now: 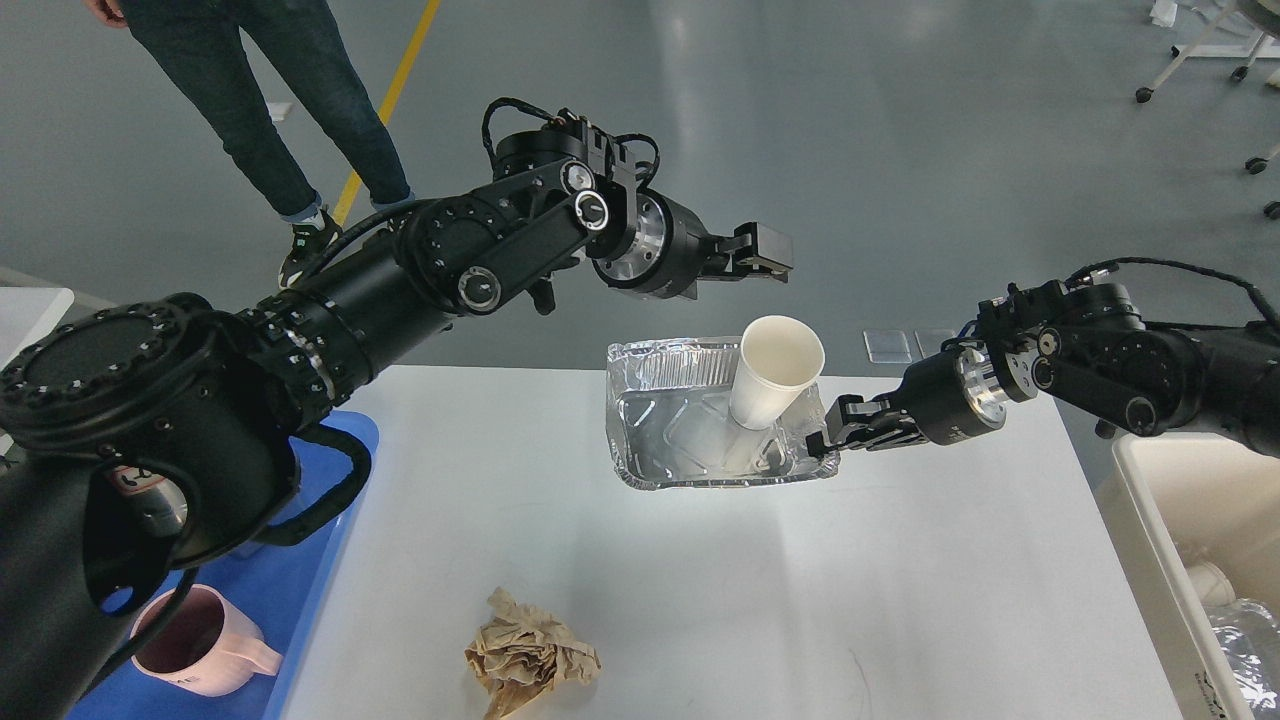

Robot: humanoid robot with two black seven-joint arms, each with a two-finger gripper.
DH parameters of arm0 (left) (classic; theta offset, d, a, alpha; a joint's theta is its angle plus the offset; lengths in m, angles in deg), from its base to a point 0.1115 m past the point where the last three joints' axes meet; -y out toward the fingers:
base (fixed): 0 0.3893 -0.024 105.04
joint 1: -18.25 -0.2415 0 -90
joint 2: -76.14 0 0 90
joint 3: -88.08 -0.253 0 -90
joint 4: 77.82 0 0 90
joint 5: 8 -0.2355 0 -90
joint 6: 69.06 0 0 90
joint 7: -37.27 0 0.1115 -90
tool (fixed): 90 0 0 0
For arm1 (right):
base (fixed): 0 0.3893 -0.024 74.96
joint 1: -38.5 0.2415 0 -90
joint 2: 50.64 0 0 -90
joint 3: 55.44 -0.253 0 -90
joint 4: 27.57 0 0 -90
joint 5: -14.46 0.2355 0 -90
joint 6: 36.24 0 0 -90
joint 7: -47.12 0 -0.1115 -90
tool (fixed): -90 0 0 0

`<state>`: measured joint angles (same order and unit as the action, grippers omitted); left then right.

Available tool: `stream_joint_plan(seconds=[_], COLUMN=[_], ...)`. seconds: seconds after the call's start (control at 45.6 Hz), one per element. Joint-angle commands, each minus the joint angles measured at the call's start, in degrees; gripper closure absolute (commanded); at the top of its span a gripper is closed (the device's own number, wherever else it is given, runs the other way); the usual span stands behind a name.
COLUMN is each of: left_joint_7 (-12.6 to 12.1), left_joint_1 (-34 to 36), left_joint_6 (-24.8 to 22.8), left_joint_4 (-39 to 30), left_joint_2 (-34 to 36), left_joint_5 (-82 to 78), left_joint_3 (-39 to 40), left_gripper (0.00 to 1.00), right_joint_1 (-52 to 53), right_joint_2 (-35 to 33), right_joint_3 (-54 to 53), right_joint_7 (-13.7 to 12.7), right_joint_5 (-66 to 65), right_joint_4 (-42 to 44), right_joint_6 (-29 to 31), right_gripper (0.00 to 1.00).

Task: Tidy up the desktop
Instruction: 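Withdraw the left gripper back over the blue bin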

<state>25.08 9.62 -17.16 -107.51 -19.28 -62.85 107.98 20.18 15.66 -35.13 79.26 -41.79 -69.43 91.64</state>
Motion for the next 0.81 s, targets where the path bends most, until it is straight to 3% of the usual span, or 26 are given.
stream_joint_plan(seconds=[0.0,0.11,0.548,0.789], left_joint_7=[9.29,11.76,11.58,11.41], left_joint_1=[-0.60,-2.52,-19.75,-24.41], left_joint_6=[-0.04,-0.13,4.62,2.07], left_joint_4=[-3.08,-9.05,-40.78,-57.22], left_joint_2=[6.28,13.67,44.51,68.24], left_joint_5=[-0.07,-0.07,-1.74,-1.66], left_joint_3=[-1.00,-1.01,0.05,-0.57], left_gripper=[0.01,0.01,0.01,0.01], right_joint_1=[0.04,0.12,0.04,0.04], right_joint_2=[-0.12,-0.73,-1.35,-1.70], right_joint_3=[-0.01,-0.01,-0.01,0.08], right_joint_7=[-0.06,-0.06,-0.14,-0.14], right_joint_5=[0.08,0.00,0.00,0.00], right_joint_4=[-0.16,-0.16,-0.07,-0.07], right_joint_6=[0.00,0.00,-0.26,-0.17], right_gripper=[1.00,1.00,1.00,1.00])
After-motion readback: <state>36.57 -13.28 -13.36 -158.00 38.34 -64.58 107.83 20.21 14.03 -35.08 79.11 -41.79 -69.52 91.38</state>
